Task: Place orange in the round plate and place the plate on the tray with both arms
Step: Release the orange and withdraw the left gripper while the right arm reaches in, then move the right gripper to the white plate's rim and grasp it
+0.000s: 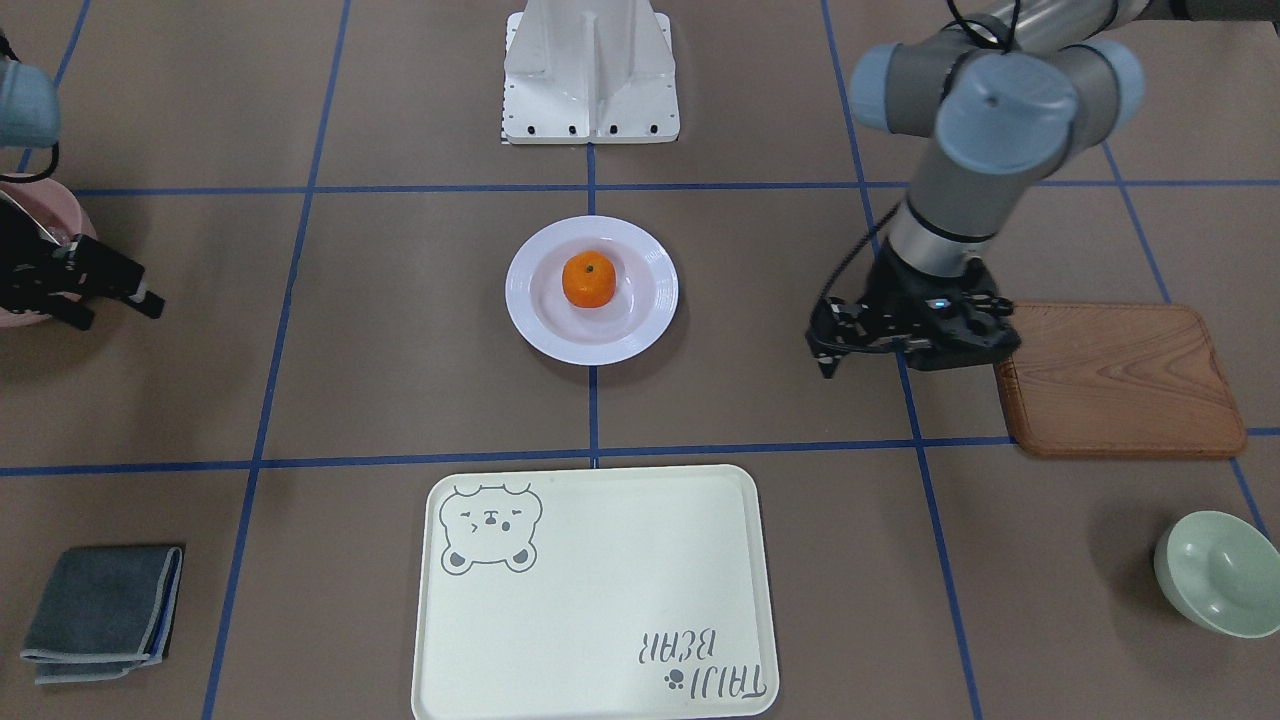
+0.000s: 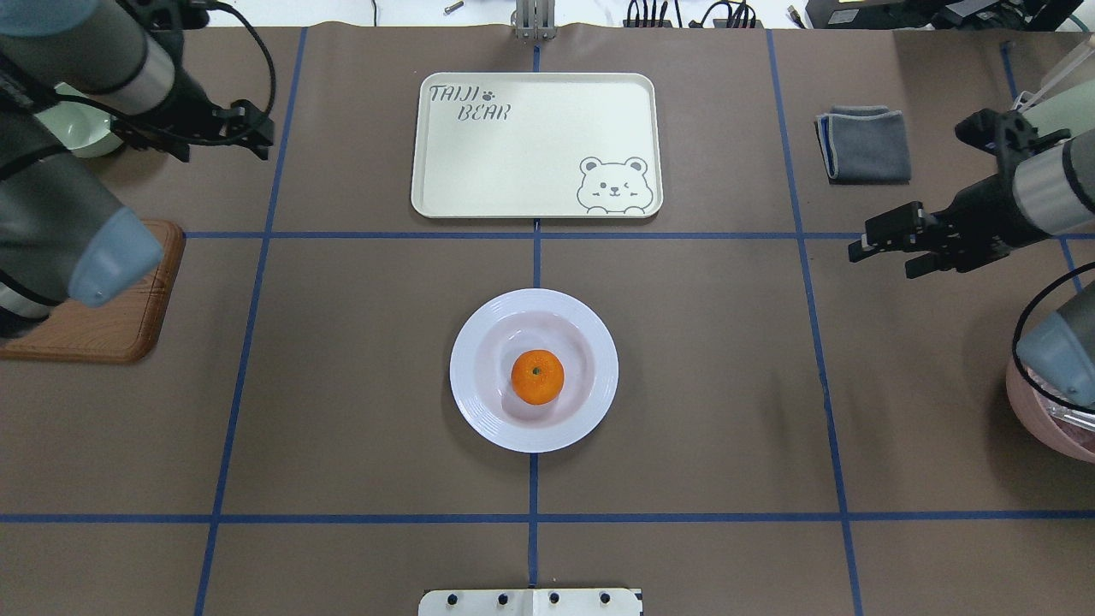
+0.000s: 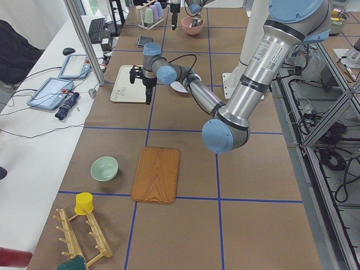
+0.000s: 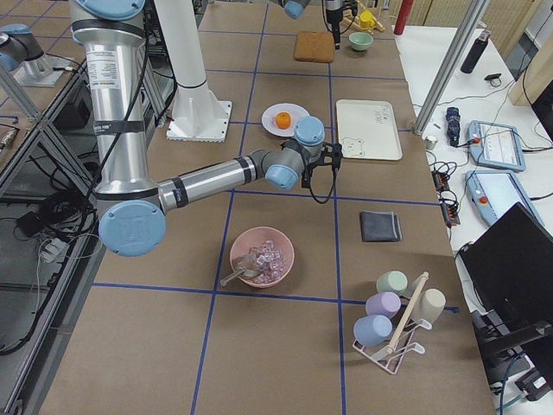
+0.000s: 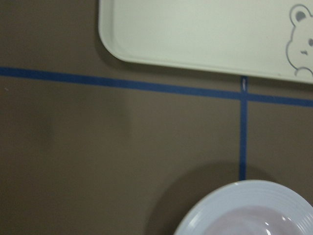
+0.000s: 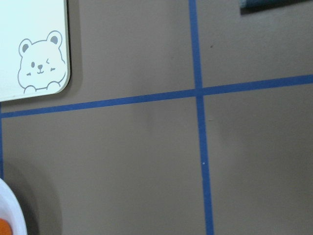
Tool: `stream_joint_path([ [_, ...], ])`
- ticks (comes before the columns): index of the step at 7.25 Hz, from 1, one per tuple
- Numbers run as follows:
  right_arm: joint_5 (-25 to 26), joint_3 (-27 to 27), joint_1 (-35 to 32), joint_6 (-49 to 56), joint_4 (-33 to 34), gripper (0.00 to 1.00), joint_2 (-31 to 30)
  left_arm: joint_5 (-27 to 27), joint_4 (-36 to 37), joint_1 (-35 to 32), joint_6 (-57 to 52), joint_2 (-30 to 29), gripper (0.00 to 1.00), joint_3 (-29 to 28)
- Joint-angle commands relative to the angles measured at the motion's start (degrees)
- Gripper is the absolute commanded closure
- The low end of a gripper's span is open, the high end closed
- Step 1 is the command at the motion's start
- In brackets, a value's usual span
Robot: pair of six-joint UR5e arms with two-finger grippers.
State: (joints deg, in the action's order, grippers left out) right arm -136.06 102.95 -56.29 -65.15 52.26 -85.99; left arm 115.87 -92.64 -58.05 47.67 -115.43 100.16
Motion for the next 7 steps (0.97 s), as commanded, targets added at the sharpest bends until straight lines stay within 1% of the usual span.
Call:
stream_joint_path([
  [1,5.77,-0.2,8.53,-12.04,-8.8,0.0,2.22,-0.02,-0.6,-4.08,-6.89,4.06,0.02,-0.22],
  [2,11.81,-0.64,14.05,-19.76,-12.93,0.0,3.97,-0.29,-0.69,-4.78,-7.32,4.25,0.01,-0.4],
  [3,15.61,-1.69,17.67,-22.71,-16.19,0.0,4.16,-0.38,-0.7,-5.05,-7.33,5.21,0.01,-0.66],
  [4,16.87,-3.09,20.14,-23.35,-19.79,0.0,4.25,-1.16,-0.87,-6.1,-7.33,5.3,0.01,-1.8],
  [6,22.04,-6.43,24.97,-24.05,-27.26,0.0,4.77,-1.17,-0.78,-6.46,-7.24,5.3,0.02,-1.98],
  [7,23.28,-6.62,25.96,-25.88,-27.56,0.0,6.69,-1.26,-0.78,-6.54,-7.33,5.65,0.01,-2.07],
])
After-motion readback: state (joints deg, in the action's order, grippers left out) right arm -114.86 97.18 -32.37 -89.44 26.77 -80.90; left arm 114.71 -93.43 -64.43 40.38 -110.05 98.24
